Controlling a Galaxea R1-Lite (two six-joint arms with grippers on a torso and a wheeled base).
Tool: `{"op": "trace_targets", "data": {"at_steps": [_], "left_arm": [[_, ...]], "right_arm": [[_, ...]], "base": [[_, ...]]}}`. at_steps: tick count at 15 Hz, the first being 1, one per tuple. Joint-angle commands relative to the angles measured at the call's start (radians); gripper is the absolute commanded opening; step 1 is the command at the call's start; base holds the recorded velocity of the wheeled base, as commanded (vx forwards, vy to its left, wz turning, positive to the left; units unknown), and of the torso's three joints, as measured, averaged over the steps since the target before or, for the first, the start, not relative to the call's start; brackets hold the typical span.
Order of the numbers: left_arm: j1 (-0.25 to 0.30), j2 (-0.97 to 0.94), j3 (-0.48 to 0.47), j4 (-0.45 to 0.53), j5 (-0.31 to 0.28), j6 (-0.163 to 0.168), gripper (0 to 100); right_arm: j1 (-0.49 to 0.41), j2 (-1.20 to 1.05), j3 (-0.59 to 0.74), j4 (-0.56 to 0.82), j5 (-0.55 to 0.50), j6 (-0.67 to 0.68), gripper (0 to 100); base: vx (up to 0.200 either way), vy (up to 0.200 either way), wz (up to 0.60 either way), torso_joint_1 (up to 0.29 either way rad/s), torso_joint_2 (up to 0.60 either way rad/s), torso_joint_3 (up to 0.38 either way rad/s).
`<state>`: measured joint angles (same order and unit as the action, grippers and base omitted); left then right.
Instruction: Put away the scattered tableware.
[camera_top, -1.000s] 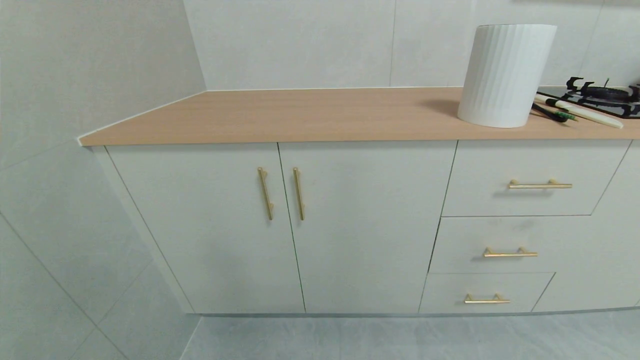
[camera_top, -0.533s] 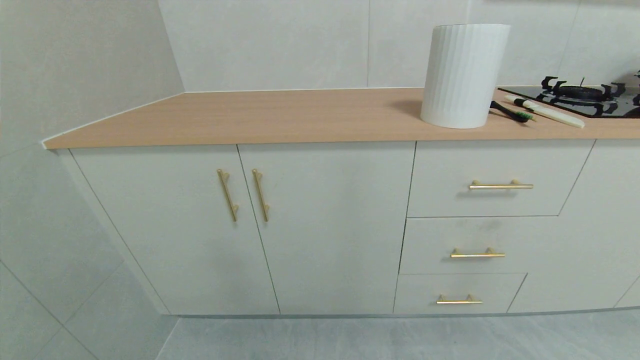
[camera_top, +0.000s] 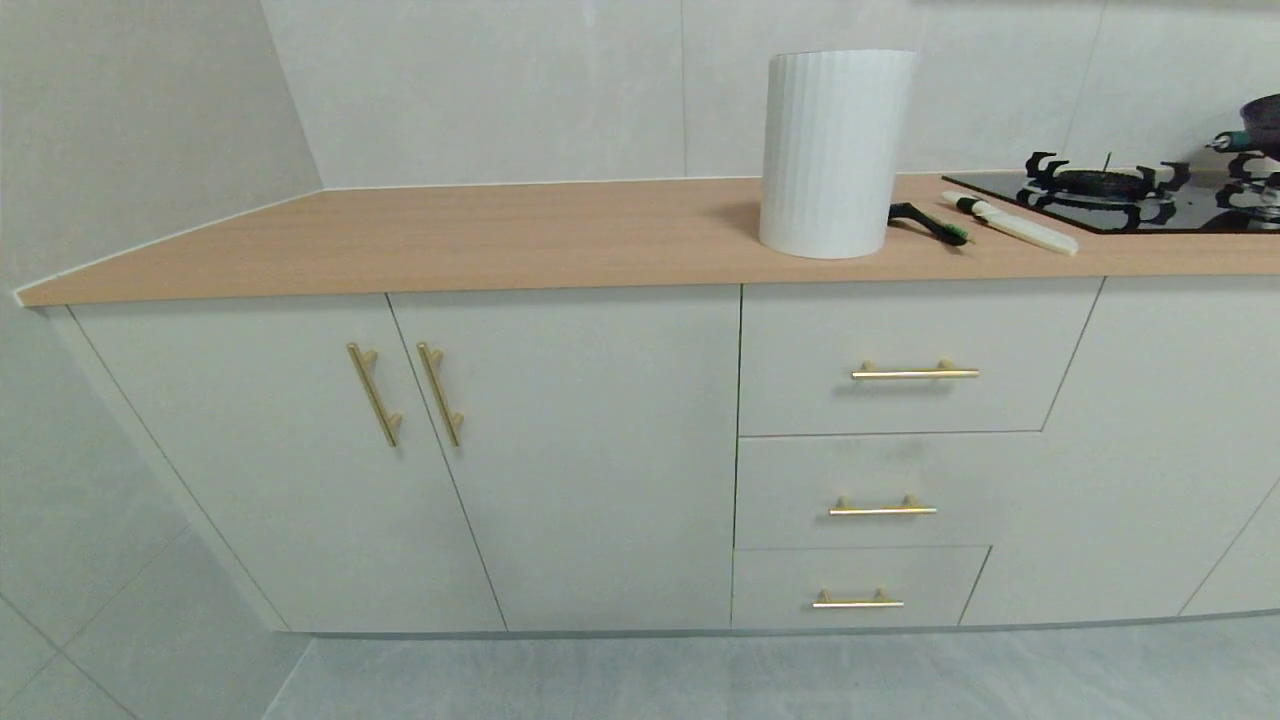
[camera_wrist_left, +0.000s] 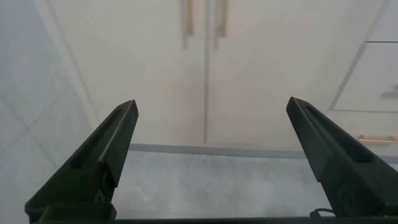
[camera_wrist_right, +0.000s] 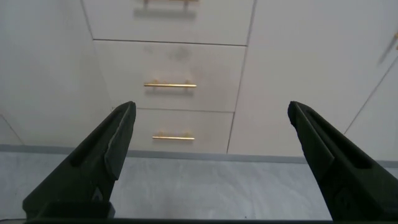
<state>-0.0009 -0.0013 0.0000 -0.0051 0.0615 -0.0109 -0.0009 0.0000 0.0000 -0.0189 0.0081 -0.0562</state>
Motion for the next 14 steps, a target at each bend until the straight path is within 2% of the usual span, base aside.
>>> {"op": "trace_targets", "data": {"at_steps": [1,5,11,14], "left_arm": [[-0.001,0.001,0.0,0.001,0.001,-0.001,100],[-0.001,0.001,0.0,0.001,0.001,0.0,100],[-0.001,0.001,0.0,0.001,0.001,0.005,100],[-0.001,0.001,0.0,0.001,0.001,-0.001,100]], "right_arm": [[-0.001,0.002,0.0,-0.001,0.001,-0.001,100],[-0.001,0.002,0.0,-0.001,0.001,-0.001,100],[-0.001,0.002,0.0,-0.001,0.001,-0.001,100],[-0.001,0.002,0.0,-0.001,0.004,-0.005,100]], "base": [[0.0,0.0,0.0,0.0,0.0,0.0],[0.0,0.0,0.0,0.0,0.0,0.0],[0.2,0.0,0.0,0.0,0.0,0.001],[0.0,0.0,0.0,0.0,0.0,0.0]]}}
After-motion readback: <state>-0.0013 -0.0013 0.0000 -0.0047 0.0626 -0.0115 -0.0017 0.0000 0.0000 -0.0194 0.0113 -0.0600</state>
